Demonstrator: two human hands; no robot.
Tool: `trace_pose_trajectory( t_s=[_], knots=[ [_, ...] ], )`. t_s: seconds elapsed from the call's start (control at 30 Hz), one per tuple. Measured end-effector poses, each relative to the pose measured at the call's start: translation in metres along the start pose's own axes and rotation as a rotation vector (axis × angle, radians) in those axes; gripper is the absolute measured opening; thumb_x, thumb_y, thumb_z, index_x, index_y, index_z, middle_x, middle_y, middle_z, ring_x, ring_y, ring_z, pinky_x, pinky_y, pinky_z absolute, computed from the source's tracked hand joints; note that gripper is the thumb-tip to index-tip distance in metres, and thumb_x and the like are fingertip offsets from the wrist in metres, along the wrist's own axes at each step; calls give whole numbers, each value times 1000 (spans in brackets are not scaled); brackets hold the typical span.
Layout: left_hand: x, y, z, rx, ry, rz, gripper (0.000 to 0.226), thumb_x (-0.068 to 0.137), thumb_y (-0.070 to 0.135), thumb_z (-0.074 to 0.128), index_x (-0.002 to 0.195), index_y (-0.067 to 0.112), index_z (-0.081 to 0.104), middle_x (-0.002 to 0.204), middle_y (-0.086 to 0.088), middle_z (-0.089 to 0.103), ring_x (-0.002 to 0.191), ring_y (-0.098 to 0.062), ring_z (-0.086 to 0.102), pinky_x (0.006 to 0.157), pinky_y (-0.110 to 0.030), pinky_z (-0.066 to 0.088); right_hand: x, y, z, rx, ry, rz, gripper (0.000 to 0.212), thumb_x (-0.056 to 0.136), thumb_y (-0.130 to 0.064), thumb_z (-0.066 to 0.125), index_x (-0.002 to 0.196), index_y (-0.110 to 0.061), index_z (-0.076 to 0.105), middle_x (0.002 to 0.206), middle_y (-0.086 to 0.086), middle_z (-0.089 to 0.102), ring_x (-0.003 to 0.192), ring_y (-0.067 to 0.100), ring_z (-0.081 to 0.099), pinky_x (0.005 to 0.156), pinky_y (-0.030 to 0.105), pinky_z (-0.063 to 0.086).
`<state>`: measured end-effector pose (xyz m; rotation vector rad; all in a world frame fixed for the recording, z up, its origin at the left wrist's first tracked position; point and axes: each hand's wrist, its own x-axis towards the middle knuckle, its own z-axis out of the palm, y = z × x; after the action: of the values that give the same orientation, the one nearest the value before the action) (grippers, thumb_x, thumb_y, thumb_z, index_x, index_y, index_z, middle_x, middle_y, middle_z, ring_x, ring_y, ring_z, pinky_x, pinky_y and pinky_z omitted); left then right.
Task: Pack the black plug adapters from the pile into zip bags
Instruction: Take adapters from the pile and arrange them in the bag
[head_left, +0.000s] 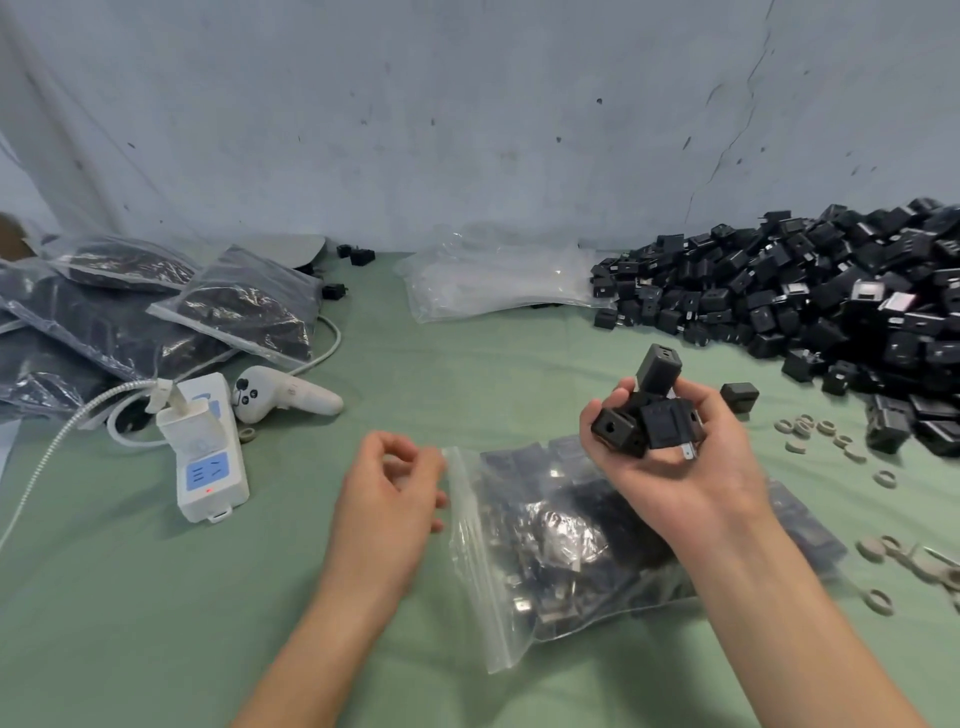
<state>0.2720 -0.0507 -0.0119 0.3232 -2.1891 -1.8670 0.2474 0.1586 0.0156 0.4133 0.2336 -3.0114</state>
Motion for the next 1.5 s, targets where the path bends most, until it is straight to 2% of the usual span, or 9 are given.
trace_pose_trajectory(
  t_s=[0.07, 0.13, 0.37, 0.5, 0.57, 0.73, 0.93, 1.2, 1.5],
  knots=[
    [3, 6, -2, 156, 138, 265, 14, 94, 26, 62, 85, 26, 51, 78, 15, 64, 61, -5, 57, 60, -19, 49, 0, 3, 2, -34, -2, 28, 33, 78, -14, 69, 109, -4, 61, 94, 14, 65, 78, 24, 61, 73, 45, 56],
    [0, 18, 6, 94, 34, 404, 8, 94, 37, 60, 91, 33, 55, 84, 21, 62, 66, -4, 58, 58, -13, 45, 0, 11, 5, -79, 1, 74, 30, 77, -14, 69, 103, -1, 62, 91, 16, 65, 75, 25, 62, 73, 46, 56],
    [4, 33, 46, 326, -146, 501, 48, 87, 71, 41, 129, 49, 49, 95, 16, 55, 74, -7, 57, 70, -28, 48, -5, 37, 9, -396, -56, 298, 22, 82, -22, 62, 82, -3, 74, 99, 12, 72, 96, 25, 73, 84, 43, 57],
    [8, 38, 53, 384, -116, 501, 31, 90, 60, 47, 113, 41, 58, 100, 16, 58, 85, -3, 57, 79, -29, 49, -12, 42, 14, -547, -112, 337, 22, 85, -25, 59, 81, -13, 78, 92, 11, 74, 81, 22, 74, 77, 39, 58],
    [8, 42, 52, 238, -85, 478, 17, 94, 47, 54, 106, 37, 61, 96, 13, 65, 80, -2, 61, 73, -25, 50, -11, 41, 14, -480, -87, 354, 19, 81, -20, 60, 91, -13, 74, 97, 12, 68, 85, 25, 68, 88, 42, 53],
    [14, 34, 18, -132, 86, 207, 9, 96, 25, 58, 102, 27, 64, 85, 8, 73, 67, -1, 64, 59, -22, 53, -8, 31, 10, -212, 71, 273, 34, 72, -13, 62, 106, -7, 65, 94, 19, 59, 70, 27, 57, 68, 43, 55],
    [16, -9, -25, 128, 24, -192, 15, 96, 13, 59, 109, 7, 62, 77, -10, 63, 59, -20, 57, 55, -29, 50, -7, -3, 9, -157, 123, 94, 27, 87, -19, 58, 110, -7, 62, 101, 20, 62, 88, 30, 61, 79, 58, 54],
    [-6, -12, 1, -8, -387, -237, 21, 94, 13, 65, 112, 4, 68, 81, -6, 70, 62, -8, 59, 54, -16, 49, -7, -25, 6, -93, 133, -28, 17, 94, -20, 52, 102, -5, 58, 103, 15, 56, 91, 25, 56, 80, 54, 53],
    [-3, -17, 26, 66, -287, -114, 10, 96, 17, 63, 91, 14, 72, 72, -2, 68, 56, -6, 59, 54, -20, 51, -3, -24, 4, -129, 140, -47, 14, 92, -17, 52, 100, -6, 57, 104, 16, 57, 91, 27, 57, 78, 53, 54]
  ],
)
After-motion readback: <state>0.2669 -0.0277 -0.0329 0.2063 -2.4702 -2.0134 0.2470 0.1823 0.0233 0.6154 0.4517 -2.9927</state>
